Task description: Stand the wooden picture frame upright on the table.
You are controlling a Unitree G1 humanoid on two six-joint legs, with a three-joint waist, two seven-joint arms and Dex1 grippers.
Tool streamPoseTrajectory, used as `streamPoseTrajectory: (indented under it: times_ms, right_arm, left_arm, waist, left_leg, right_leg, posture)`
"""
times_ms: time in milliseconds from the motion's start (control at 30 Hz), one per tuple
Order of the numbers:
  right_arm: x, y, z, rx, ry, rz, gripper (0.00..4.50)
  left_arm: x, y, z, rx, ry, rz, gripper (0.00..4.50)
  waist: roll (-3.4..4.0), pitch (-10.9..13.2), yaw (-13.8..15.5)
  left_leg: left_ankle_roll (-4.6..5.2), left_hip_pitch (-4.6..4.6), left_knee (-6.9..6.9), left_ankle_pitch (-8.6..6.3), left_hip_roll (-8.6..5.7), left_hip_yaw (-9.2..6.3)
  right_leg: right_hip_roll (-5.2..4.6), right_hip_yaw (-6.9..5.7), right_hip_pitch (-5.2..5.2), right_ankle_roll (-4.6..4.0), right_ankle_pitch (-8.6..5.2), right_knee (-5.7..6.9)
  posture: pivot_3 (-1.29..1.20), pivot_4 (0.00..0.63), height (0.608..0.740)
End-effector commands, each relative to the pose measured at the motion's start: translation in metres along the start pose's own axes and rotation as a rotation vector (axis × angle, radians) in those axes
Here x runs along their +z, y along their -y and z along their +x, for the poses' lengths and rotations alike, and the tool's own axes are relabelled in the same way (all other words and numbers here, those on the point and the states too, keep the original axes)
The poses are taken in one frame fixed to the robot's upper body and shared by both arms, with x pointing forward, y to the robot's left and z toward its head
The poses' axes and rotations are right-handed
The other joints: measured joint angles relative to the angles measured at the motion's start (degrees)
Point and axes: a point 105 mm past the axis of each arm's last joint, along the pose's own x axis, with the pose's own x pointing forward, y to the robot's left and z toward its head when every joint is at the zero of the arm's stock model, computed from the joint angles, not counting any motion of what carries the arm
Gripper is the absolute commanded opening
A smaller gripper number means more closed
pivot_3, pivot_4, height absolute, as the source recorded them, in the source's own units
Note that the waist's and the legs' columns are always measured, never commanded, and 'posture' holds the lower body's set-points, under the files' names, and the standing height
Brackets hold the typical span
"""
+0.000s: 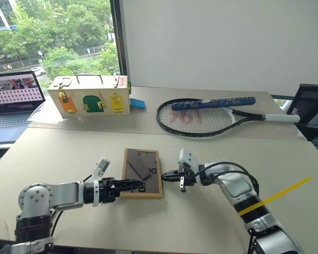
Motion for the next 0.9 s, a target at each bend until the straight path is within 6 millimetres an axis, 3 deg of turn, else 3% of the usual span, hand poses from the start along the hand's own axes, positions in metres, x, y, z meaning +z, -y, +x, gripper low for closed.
streamPoseTrajectory:
  times_ms: [33,167,200,300,433,567,700,900]
  right_arm:
    - [0.009,0.006,-0.008,-0.034,0.018,-0.027,0.0]
    - [0.013,0.008,-0.01,-0.044,0.027,-0.028,0.0]
    - [0.013,0.009,-0.01,-0.047,0.027,-0.031,0.0]
    - [0.018,0.012,-0.016,-0.066,0.028,-0.048,0.0]
    - [0.075,0.025,-0.062,-0.089,0.16,-0.013,0.0]
    - [0.1,0.021,-0.091,-0.053,0.187,0.042,0.0]
    - [0.116,0.009,-0.097,0.007,0.203,0.066,1.17]
    - [0.143,0.007,-0.075,0.011,0.286,0.032,3.25]
  left_arm:
    - [0.007,-0.001,-0.01,-0.034,0.043,-0.031,2.55]
    - [0.014,0.002,-0.002,-0.074,0.073,-0.04,1.28]
    - [0.014,0.004,0.002,-0.079,0.078,-0.028,1.17]
    - [0.023,0.022,0.004,-0.171,0.149,0.042,1.16]
    - [0.055,0.054,-0.021,-0.162,0.383,0.406,1.16]
    - [0.061,0.061,-0.03,-0.176,0.396,0.536,1.16]
    - [0.058,0.056,-0.023,-0.196,0.299,0.537,1.16]
    - [0.061,0.068,-0.003,-0.224,0.214,0.608,1.16]
  waist:
    - [0.0,0.0,-0.2]
    - [0.0,0.0,-0.4]
    - [0.0,0.0,-0.4]
    - [-0.02,0.0,-0.3]
    - [-0.01,0.2,0.0]
    - [0.0,0.2,0.0]
    - [0.0,0.2,0.0]
    - [-0.01,0.2,-0.2]
  left_leg:
    - [0.0,-0.01,-0.02,0.0,0.0,0.0]
    - [0.0,-0.03,-0.05,0.0,0.01,-0.01]
    - [0.0,-0.03,-0.05,0.0,0.01,-0.01]
    - [0.0,-0.06,-0.04,0.0,0.01,-0.01]
    - [-0.1,-0.37,-0.01,0.06,0.01,-0.01]
    - [-0.18,-0.55,-0.06,0.12,0.01,-0.01]
    - [-0.01,-0.6,-0.08,-0.03,0.02,0.0]
    - [0.0,-0.85,-0.06,-0.01,0.02,0.0]
  right_leg:
    - [0.0,0.0,-0.02,0.0,0.0,0.0]
    - [0.02,-0.01,-0.07,-0.01,-0.01,0.0]
    - [0.01,-0.01,-0.05,0.0,-0.01,0.0]
    - [0.01,-0.01,-0.06,-0.01,-0.01,-0.01]
    - [0.01,-0.01,-0.34,-0.06,0.06,0.0]
    - [0.01,-0.01,-0.53,-0.09,0.12,-0.02]
    - [0.0,-0.02,-0.48,-0.07,0.07,-0.3]
    - [0.02,-0.01,-0.78,-0.06,0.1,-0.19]
  posture:
    - [0.0,0.15,0.71]
    - [0.0,0.15,0.71]
    - [0.0,0.15,0.71]
    - [0.0,0.15,0.71]
    - [0.0,0.15,0.71]
    - [0.0,0.15,0.71]
    - [0.0,0.15,0.71]
    - [0.0,0.15,0.71]
